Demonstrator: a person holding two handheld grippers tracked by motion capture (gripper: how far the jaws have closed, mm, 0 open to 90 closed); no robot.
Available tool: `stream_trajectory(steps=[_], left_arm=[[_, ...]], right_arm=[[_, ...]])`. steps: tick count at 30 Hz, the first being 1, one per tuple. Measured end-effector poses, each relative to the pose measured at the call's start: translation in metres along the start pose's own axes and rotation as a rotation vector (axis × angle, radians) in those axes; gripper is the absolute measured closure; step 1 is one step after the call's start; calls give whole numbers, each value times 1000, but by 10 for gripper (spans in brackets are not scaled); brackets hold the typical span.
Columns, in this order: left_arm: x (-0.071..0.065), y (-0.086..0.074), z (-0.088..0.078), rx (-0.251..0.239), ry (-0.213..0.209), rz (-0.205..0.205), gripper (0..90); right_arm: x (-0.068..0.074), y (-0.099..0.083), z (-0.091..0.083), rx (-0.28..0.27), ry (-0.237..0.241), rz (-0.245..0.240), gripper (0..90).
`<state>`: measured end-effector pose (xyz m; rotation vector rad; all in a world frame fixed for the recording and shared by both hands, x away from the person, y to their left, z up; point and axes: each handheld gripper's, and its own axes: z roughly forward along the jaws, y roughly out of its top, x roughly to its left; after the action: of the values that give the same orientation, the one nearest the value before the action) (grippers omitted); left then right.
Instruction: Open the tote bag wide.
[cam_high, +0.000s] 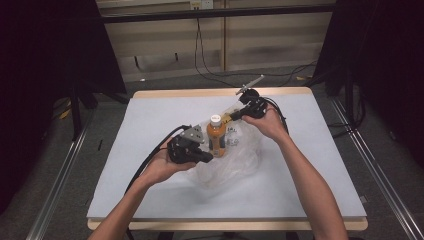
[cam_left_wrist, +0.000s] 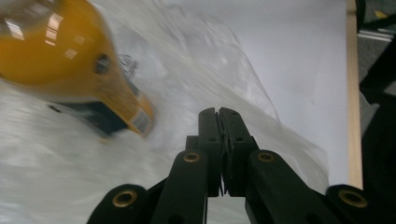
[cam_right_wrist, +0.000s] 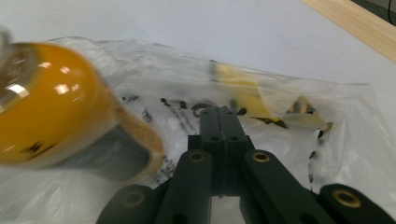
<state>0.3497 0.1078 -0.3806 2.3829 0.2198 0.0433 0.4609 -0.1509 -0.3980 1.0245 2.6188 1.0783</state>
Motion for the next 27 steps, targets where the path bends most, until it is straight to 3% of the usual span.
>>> stream_trajectory(steps=[2,4,7,11,14,15,17,18,20,21,22,23,24,25,26,27], left_arm=[[5,1,3,0,16,-2,881],[12,0,11,41,55,1,881],[28,-13,32,111,82,-59,883],[48,-36,52,198,130,-110,896],[58,-50,59,215,171,-139,896],[61,-54,59,205,167,-152,898],[66,-59,56,189,194,-180,900],[68,-60,54,198,215,-178,900],[75,-66,48,188,227,-216,900],[78,-69,45,212,222,-207,900],[80,-72,45,165,226,-257,900],[82,-75,43,155,219,-278,900],[85,-78,40,165,203,-250,900],[85,-79,40,152,201,-264,900],[81,-80,44,94,219,-324,900],[83,-79,40,151,208,-258,900]], right_arm=[[5,-6,-5,-10,12,-10,900],[9,-14,-4,-6,21,-8,900],[12,-32,6,21,24,-6,900],[10,-59,24,87,21,14,900],[10,-76,32,92,39,18,900],[10,-81,33,99,38,20,900],[7,-86,30,68,47,18,900],[7,-87,28,74,35,17,900],[5,-89,25,91,29,4,900],[5,-91,23,90,33,6,900],[5,-92,22,81,32,-6,900],[6,-95,21,71,33,-6,900],[5,-98,20,58,40,-2,900],[4,-99,19,52,48,3,900],[4,-100,19,50,50,-9,900],[5,-101,18,54,48,-4,900]])
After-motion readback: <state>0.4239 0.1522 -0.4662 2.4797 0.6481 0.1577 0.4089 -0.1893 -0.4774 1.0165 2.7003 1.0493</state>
